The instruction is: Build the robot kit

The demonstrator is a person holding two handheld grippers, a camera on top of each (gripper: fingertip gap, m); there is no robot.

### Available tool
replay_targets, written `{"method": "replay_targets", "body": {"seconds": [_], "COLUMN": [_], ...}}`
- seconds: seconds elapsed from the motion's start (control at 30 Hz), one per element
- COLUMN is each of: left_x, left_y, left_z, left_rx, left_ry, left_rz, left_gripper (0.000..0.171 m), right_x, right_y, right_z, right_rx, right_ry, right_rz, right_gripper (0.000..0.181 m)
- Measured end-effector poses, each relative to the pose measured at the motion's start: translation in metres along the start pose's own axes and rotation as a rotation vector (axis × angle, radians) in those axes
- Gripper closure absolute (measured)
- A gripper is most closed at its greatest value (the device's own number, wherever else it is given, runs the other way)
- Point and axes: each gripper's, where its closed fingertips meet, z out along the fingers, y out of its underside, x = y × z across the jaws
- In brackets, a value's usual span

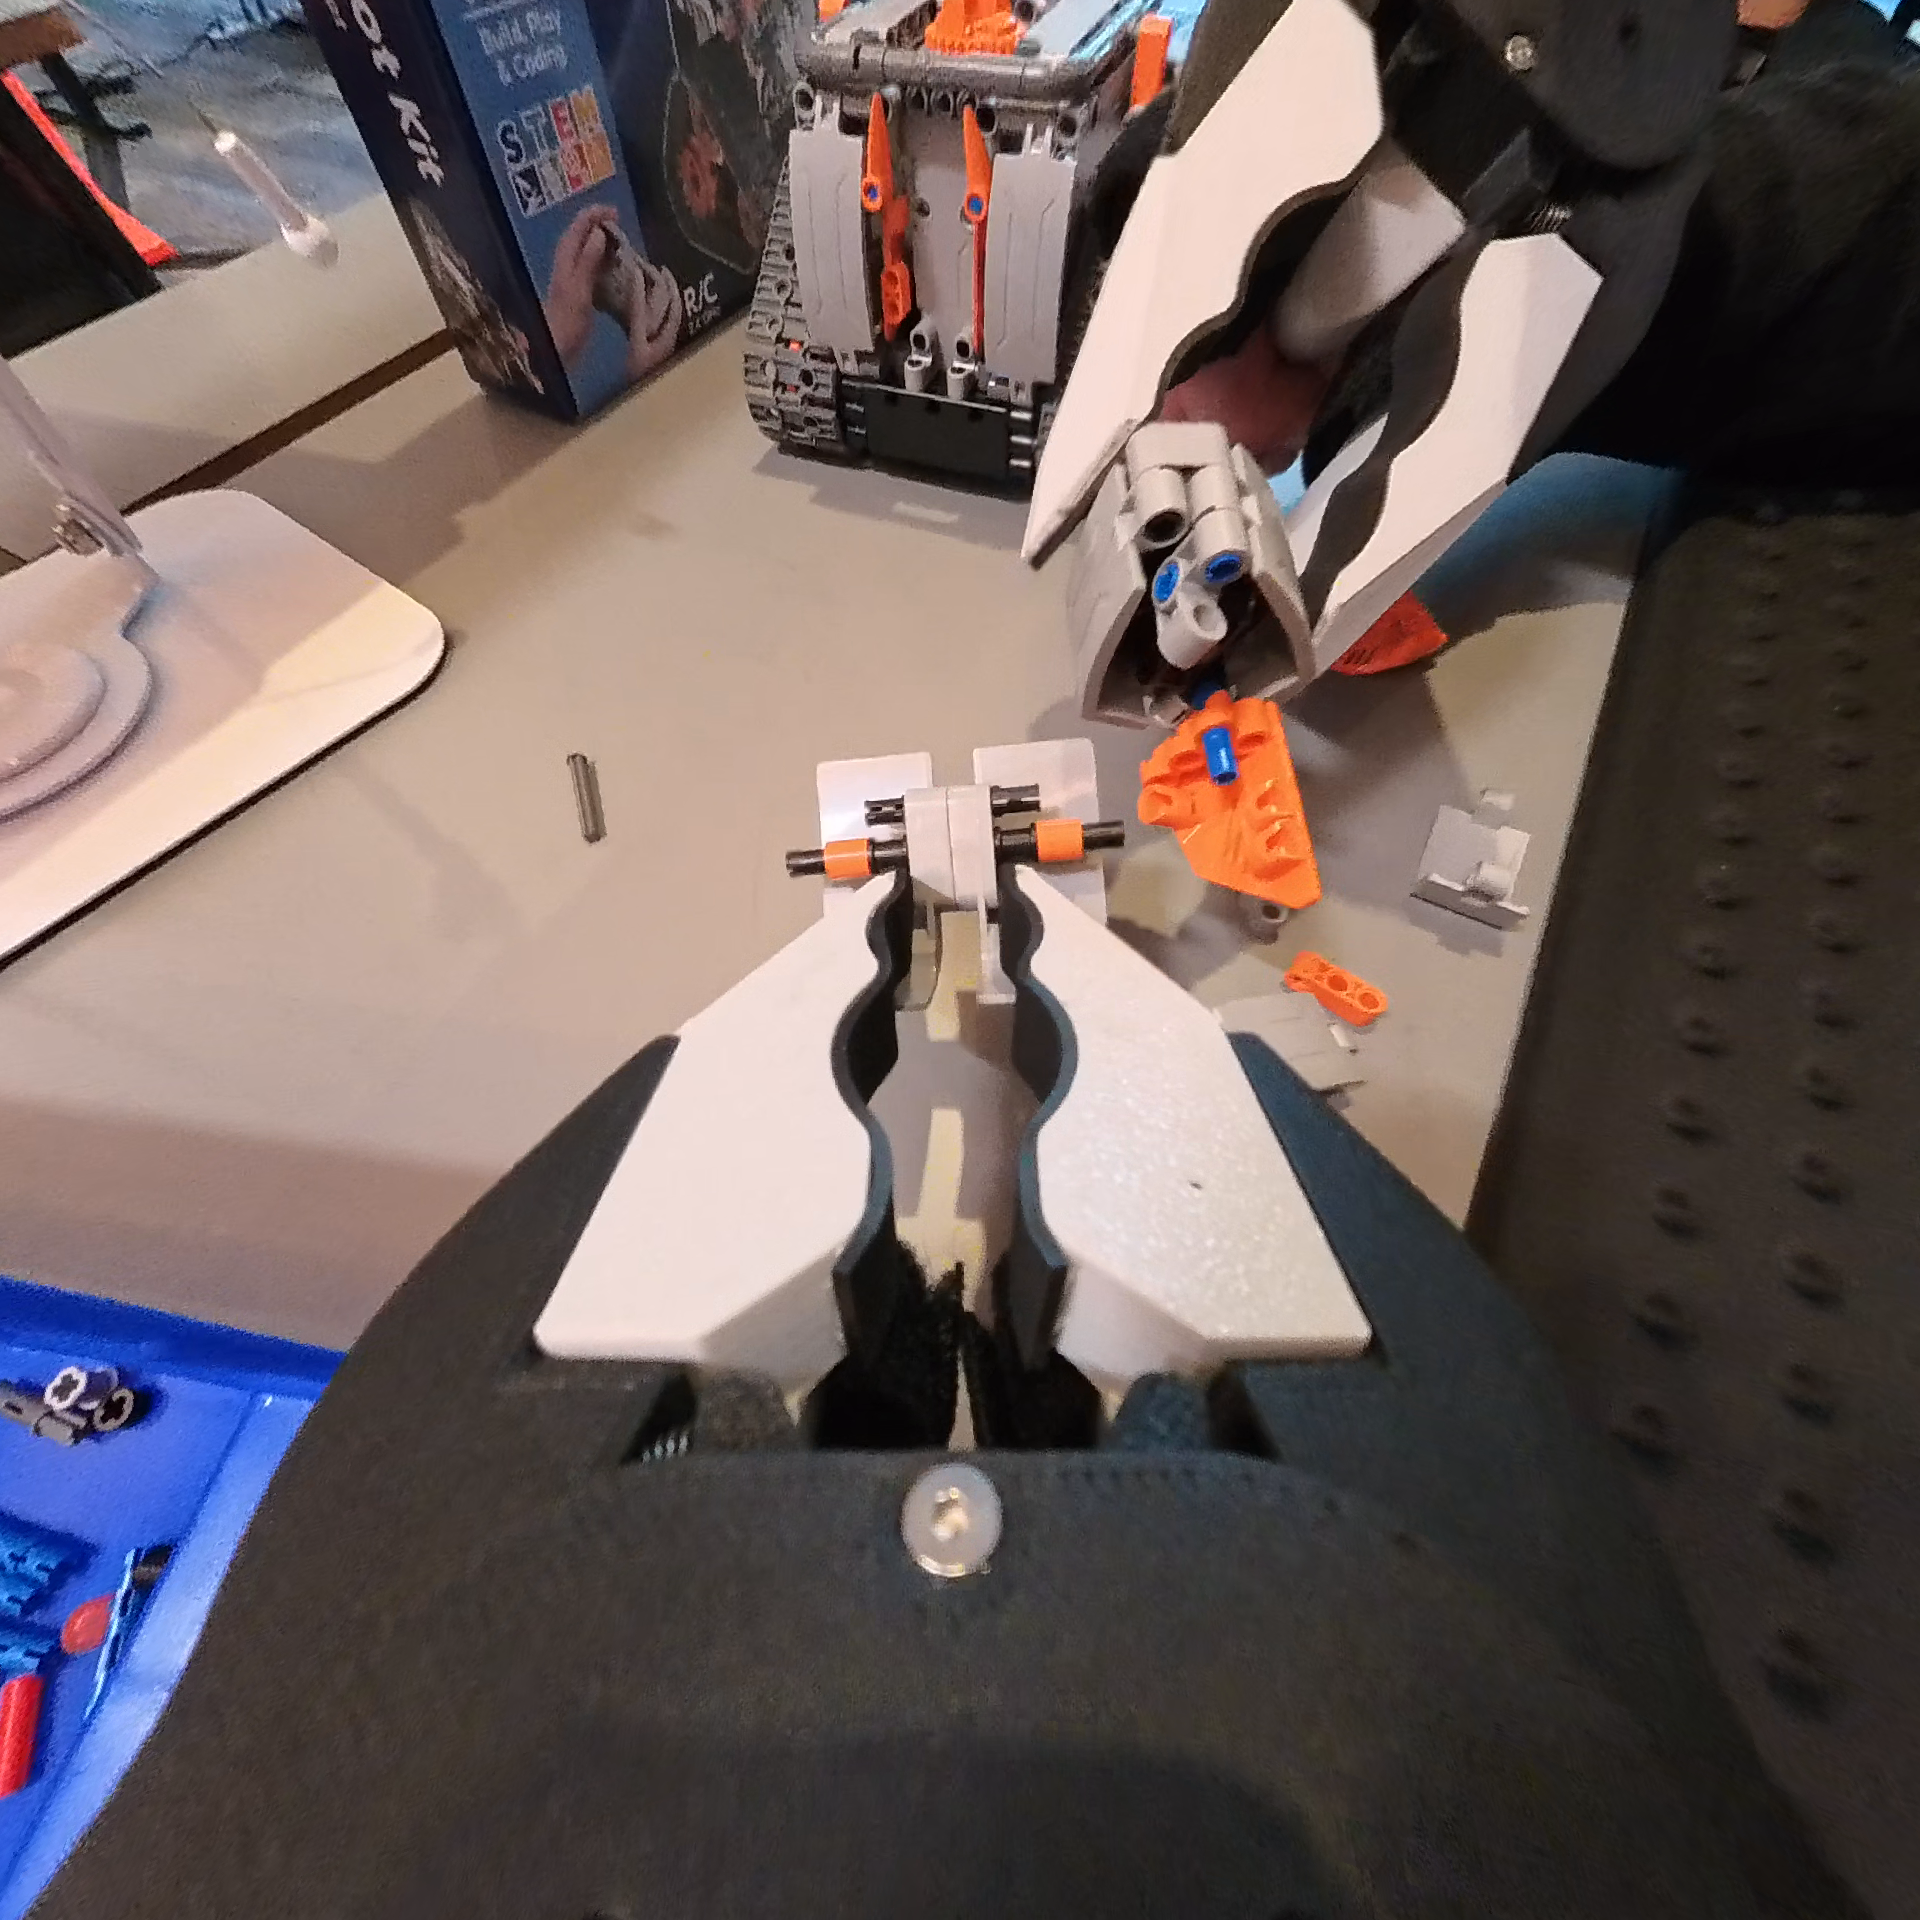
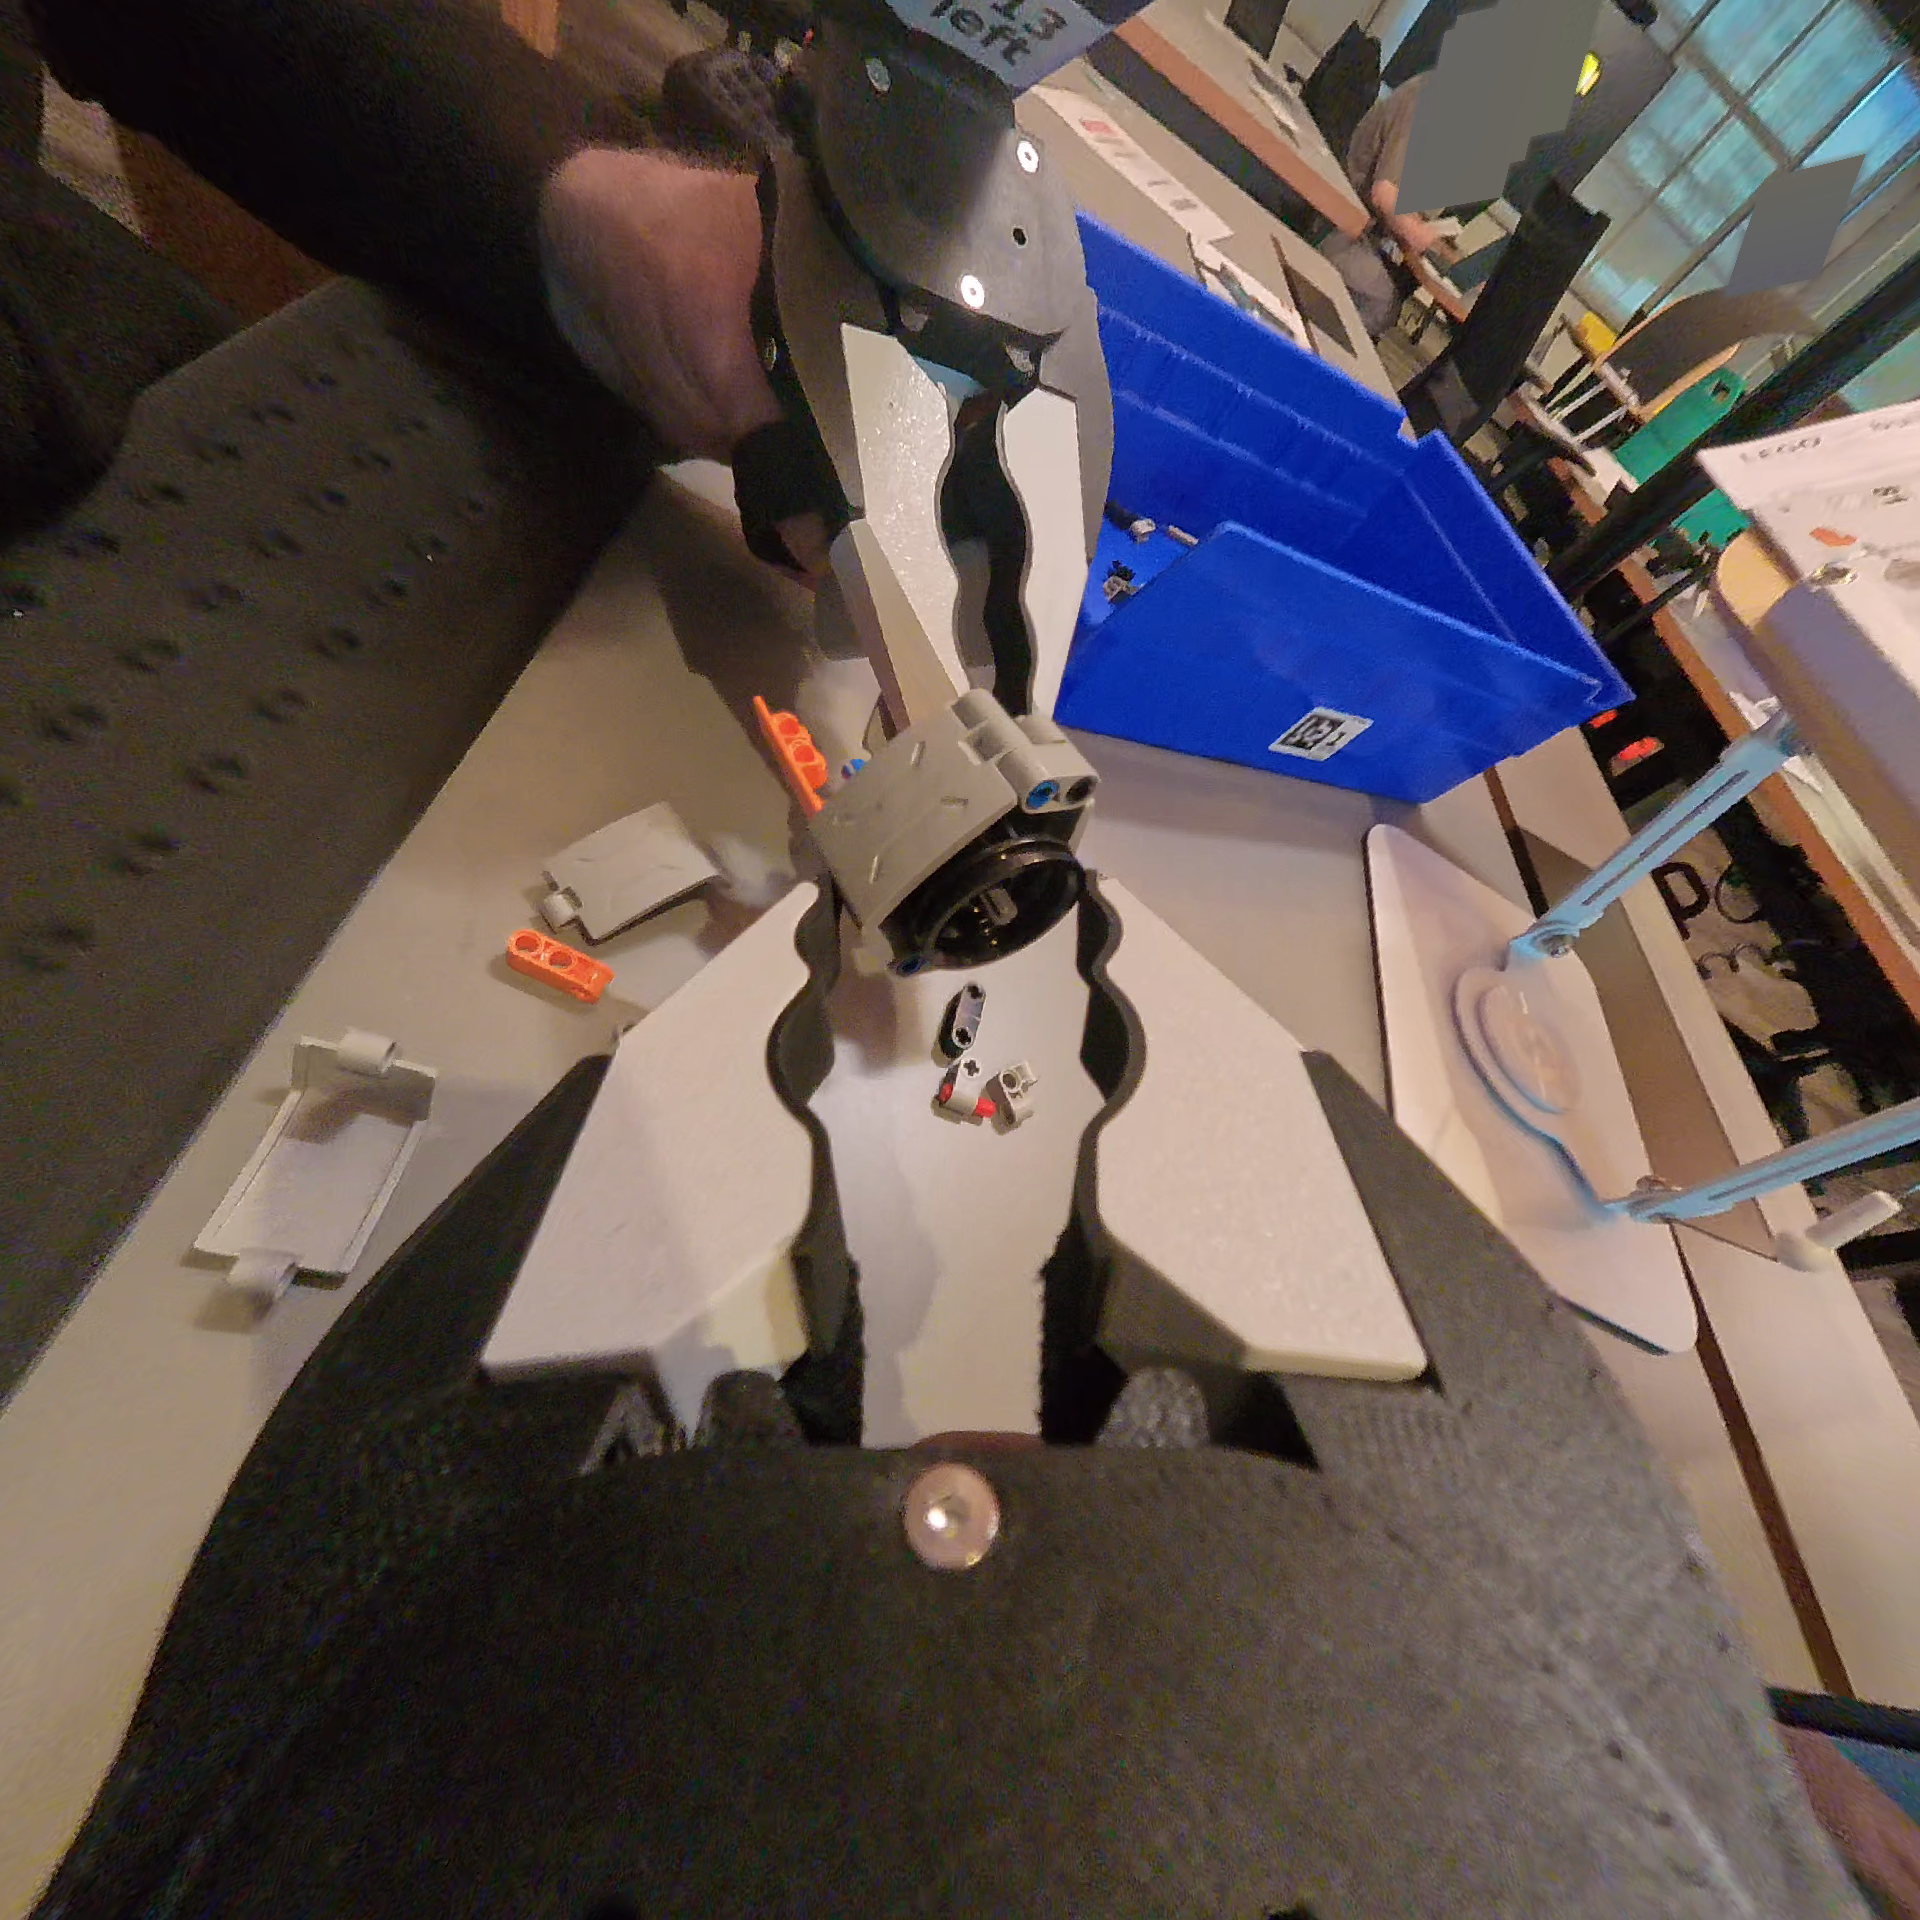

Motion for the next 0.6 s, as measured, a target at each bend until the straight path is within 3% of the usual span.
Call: {"method": "replay_targets", "body": {"seconds": [0.6], "left_x": [0.0035], "left_y": [-0.0072], "left_z": [-0.0001], "left_rx": [0.019], "left_ry": [-0.041], "left_rz": [0.071], "left_gripper": [0.158], "right_x": [0.0012], "right_y": [-0.0035], "right_z": [0.0018], "right_rx": [-0.016], "right_ry": [0.021], "right_rz": [-0.002], "right_gripper": [0.138]}}
